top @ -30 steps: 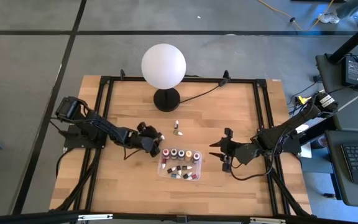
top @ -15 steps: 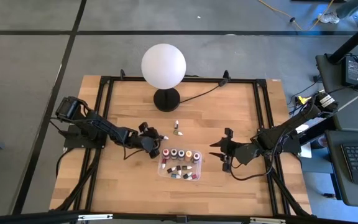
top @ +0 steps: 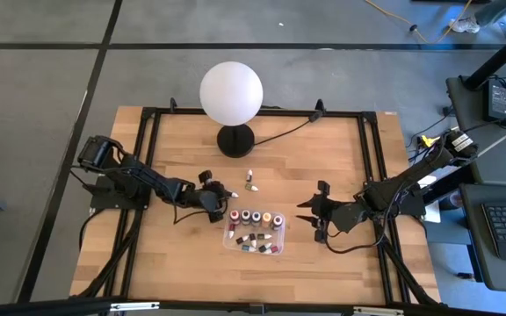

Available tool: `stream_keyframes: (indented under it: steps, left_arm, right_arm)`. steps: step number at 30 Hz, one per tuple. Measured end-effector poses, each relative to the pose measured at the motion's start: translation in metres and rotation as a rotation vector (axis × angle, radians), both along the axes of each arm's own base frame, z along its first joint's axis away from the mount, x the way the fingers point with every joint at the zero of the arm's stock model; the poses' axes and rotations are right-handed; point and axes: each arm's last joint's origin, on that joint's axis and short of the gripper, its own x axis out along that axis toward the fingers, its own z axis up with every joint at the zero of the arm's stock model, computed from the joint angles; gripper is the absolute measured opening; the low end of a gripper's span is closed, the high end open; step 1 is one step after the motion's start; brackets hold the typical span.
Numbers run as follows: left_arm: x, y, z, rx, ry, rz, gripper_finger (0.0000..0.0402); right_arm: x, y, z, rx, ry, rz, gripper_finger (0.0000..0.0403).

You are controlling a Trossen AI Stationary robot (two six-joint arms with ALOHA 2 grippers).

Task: Pick & Place food coloring
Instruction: Put the small violet food coloring bottle into the transparent bin

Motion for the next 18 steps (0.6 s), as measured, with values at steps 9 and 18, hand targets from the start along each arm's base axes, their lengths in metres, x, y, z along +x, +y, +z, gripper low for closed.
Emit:
stream_keyframes:
  steps: [9, 18]
  left_arm:
    - [0.0, 0.005, 0.0, 0.114, 0.065, -0.109, 0.0182]
    - [0.007, 0.016, 0.002, 0.07, 0.057, -0.252, 0.017]
  right_arm:
    - [0.0, 0.001, 0.0, 0.031, 0.006, 0.005, 0.0152]
    - [0.0, 0.001, 0.0, 0.033, 0.006, 0.004, 0.0152]
